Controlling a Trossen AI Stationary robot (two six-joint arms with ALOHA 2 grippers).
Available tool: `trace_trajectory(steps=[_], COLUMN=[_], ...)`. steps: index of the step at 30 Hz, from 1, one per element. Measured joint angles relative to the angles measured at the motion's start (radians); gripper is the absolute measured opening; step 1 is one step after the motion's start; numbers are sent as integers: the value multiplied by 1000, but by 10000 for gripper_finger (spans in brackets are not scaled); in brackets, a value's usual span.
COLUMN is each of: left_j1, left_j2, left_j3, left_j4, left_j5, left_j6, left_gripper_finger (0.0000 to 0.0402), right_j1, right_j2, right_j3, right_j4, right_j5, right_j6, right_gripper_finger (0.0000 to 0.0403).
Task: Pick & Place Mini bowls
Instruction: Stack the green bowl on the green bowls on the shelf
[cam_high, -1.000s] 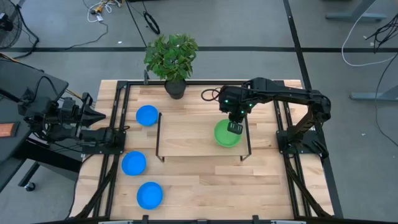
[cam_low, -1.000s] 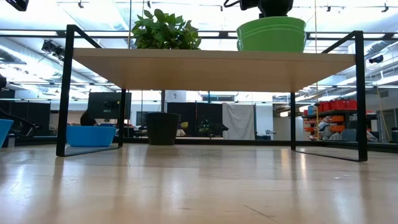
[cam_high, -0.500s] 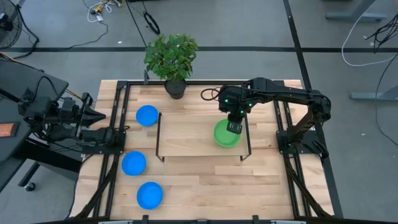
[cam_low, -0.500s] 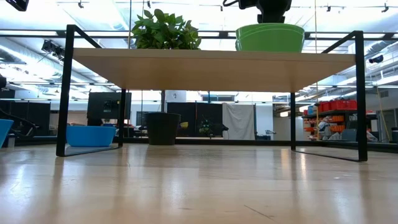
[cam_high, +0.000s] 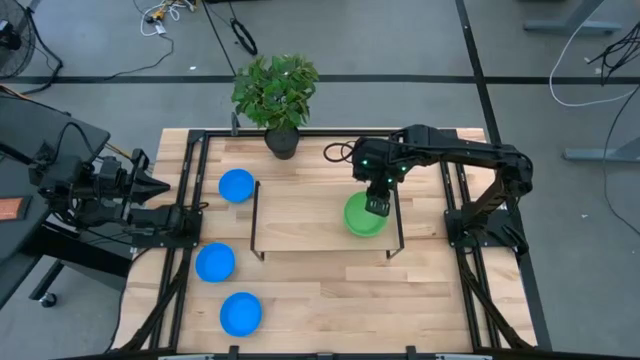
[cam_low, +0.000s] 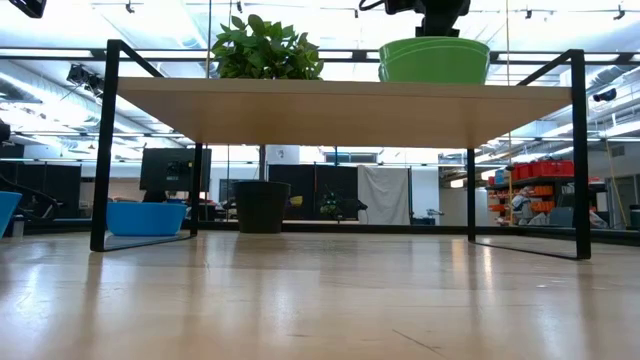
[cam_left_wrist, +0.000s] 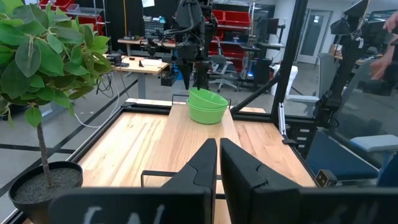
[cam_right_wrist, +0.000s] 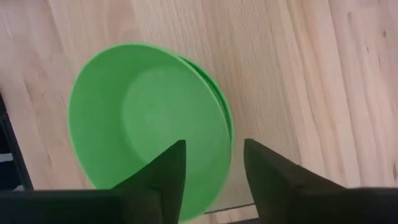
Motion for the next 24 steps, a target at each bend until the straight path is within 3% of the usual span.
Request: trace_trajectory(steps=[6,12,17,24], left_j1=[0,0,0,0], left_j2=[0,0,0,0], left_j3=[0,0,0,0], left_j4=[0,1,0,0], left_j5=[0,0,0,0], left_j6=[0,0,0,0], left_gripper_finger=[23,23,23,23], right_j1=[0,0,0,-3], right_j2=[-30,-59,-64,-63], right_j3=[0,0,0,0], right_j4=[-8,-8,-5,55], right_j5=[0,-9,-84,-133], right_j6=[2,-11,-100,-183], right_gripper_finger=[184,176,140,47])
